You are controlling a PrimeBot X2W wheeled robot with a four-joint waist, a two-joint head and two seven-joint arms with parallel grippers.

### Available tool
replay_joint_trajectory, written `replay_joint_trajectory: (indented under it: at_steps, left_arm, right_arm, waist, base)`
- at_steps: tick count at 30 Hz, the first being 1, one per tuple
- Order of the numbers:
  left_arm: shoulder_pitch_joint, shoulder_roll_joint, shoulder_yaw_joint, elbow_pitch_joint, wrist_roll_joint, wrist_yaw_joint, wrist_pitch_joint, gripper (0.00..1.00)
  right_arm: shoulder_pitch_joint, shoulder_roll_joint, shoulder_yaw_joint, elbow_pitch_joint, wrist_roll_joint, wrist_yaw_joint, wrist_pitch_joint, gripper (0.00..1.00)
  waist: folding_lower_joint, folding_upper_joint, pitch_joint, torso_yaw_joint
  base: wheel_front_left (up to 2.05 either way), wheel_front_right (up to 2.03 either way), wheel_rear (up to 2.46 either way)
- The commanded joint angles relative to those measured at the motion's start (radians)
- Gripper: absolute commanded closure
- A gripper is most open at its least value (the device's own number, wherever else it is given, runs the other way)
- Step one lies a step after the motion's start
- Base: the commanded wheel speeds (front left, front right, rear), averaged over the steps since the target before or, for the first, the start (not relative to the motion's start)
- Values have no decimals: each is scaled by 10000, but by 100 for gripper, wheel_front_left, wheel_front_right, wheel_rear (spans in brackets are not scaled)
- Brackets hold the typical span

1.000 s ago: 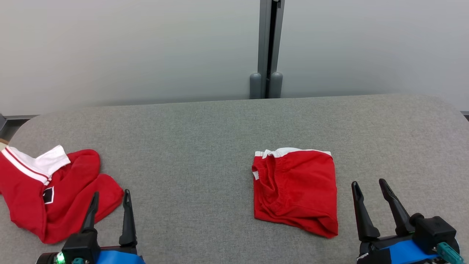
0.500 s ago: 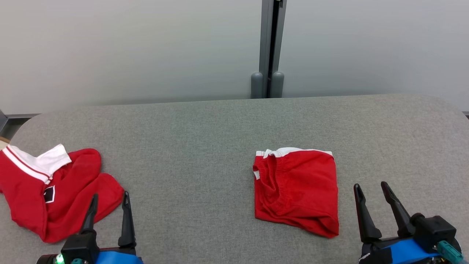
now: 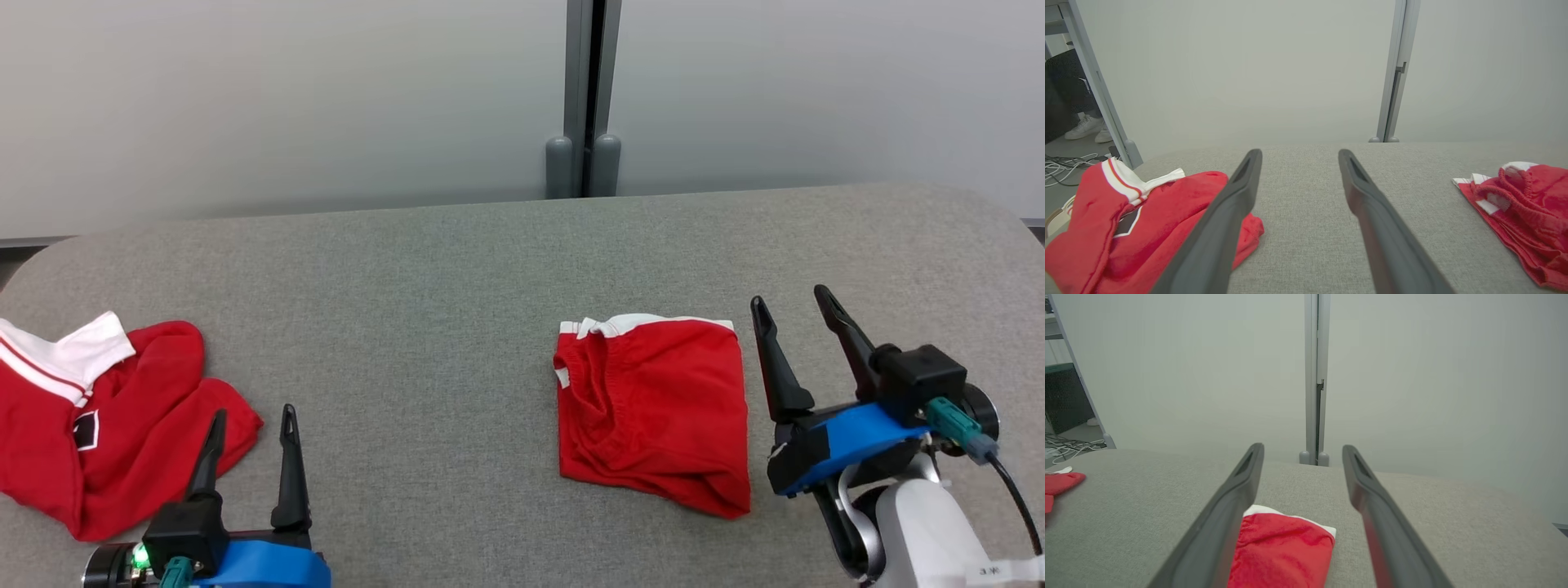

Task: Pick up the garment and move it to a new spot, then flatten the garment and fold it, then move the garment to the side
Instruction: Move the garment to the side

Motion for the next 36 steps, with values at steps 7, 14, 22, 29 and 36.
replay_joint_trajectory:
  at_steps: [7, 14, 22, 29, 36]
  left_arm:
    - [-351, -22, -79, -28, -33, -43, -45, 0]
    - [-662, -59, -173, -17, -75, -36, -44, 0]
    - [-911, -81, -203, 68, -92, -101, -45, 0]
    - [-999, -88, -152, 159, -62, -128, -45, 0]
    - [-1043, -109, -216, 224, -62, -147, -45, 0]
  right_arm:
    - [-850, -227, -257, 1768, -156, 5, 156, 0]
    - [-1425, -362, -481, 3790, -307, 5, -111, 0]
    - [-1810, -258, -727, 5830, -464, 4, -636, 0]
    - [-1821, -41, -433, 7115, -186, 5, -910, 0]
    - [-2168, 13, 158, 7689, 293, 4, -1216, 100]
  waist:
    - [0, -1, 460, 328]
    - [0, -1, 1024, 715]
    - [0, -1, 1368, 937]
    - [0, -1, 1393, 947]
    - [0, -1, 1357, 902]
  base:
    - [0, 0, 0]
    - [0, 0, 0]
    - [0, 0, 0]
    - [0, 0, 0]
    - [0, 0, 0]
